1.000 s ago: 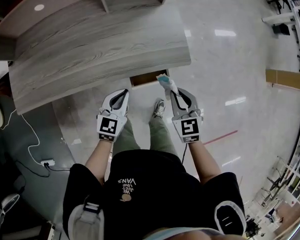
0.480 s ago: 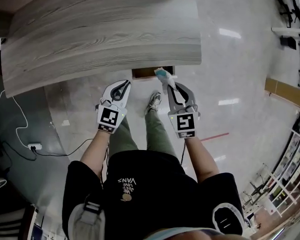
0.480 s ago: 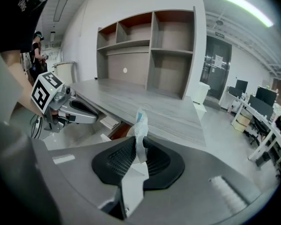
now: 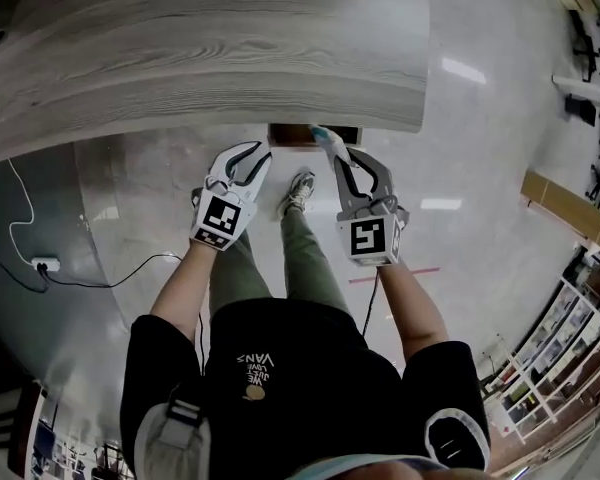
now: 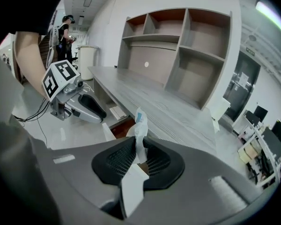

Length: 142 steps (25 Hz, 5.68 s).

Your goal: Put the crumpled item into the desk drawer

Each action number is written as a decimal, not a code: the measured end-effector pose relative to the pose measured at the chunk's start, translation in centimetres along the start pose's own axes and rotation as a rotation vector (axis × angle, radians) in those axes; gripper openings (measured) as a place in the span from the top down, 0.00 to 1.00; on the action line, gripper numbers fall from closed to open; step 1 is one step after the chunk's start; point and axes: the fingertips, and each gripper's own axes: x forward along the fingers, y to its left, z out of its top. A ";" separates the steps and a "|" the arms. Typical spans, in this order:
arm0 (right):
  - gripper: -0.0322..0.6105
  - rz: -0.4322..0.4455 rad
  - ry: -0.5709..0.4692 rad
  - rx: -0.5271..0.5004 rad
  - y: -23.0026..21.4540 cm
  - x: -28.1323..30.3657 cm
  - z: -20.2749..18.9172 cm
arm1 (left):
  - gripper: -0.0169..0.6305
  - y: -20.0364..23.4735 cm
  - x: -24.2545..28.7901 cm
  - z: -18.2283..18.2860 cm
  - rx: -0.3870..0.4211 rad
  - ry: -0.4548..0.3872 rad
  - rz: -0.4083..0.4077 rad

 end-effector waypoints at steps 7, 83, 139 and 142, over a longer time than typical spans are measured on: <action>0.88 -0.005 -0.009 -0.225 0.0 1.8 0.6 | 0.80 0.3 0.3 -0.6 -0.002 -0.035 -0.006; 0.71 0.254 0.068 0.044 4.9 7.6 -3.0 | 0.71 -1.3 3.8 -4.8 -0.064 -0.002 -0.014; 0.71 -0.079 -0.016 0.362 -0.8 -1.2 -3.2 | 0.68 0.0 3.4 -2.8 -0.148 0.001 -0.013; 0.71 -0.087 -0.024 0.368 -0.8 -1.5 -3.1 | 0.68 0.0 3.3 -2.8 -0.142 0.016 -0.015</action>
